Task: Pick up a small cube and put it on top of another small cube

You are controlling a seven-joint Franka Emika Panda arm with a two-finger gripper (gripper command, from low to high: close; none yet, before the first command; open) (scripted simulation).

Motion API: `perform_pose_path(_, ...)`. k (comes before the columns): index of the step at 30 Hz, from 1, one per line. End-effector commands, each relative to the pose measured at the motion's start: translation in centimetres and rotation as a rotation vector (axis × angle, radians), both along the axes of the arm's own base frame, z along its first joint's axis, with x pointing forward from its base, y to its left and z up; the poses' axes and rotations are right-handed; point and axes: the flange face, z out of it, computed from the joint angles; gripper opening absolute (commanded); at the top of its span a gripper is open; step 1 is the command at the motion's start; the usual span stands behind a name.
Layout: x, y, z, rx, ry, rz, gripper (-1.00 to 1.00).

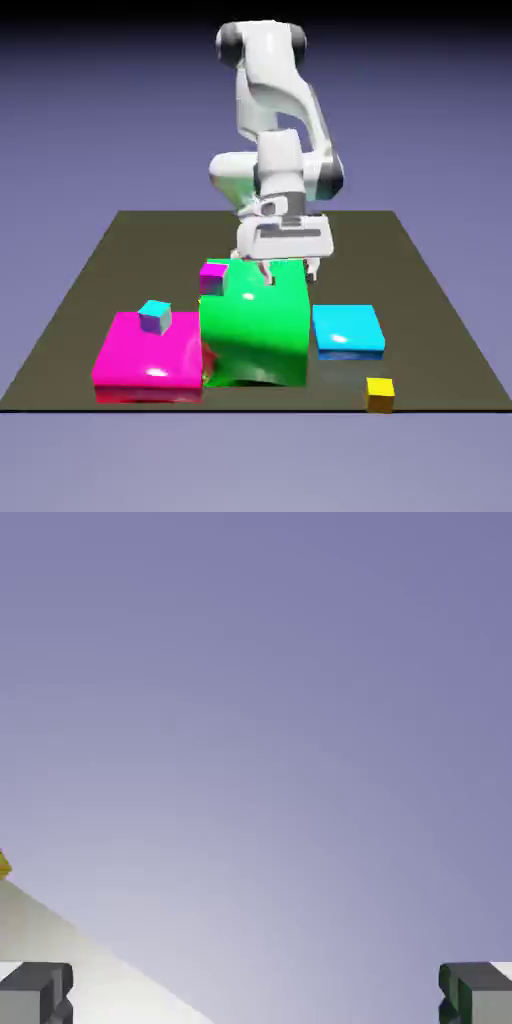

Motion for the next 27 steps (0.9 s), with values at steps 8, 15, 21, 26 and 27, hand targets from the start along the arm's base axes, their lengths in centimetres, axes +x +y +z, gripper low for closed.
perform_pose_path(8, 3.0, 4.4, -6.6, -0.025, 0.112, 0.312, 0.00)
perform_pose_path(15, 4.3, 8.6, -12.8, 0.018, 0.176, 0.586, 0.00)
perform_pose_path(21, 4.6, 12.5, -18.0, 0.097, 0.195, 0.807, 0.00)
perform_pose_path(26, 4.9, 14.1, -23.0, 0.098, 0.195, 0.807, 0.00)
perform_pose_path(27, 4.8, 14.5, -24.3, 0.097, 0.195, 0.807, 0.00)
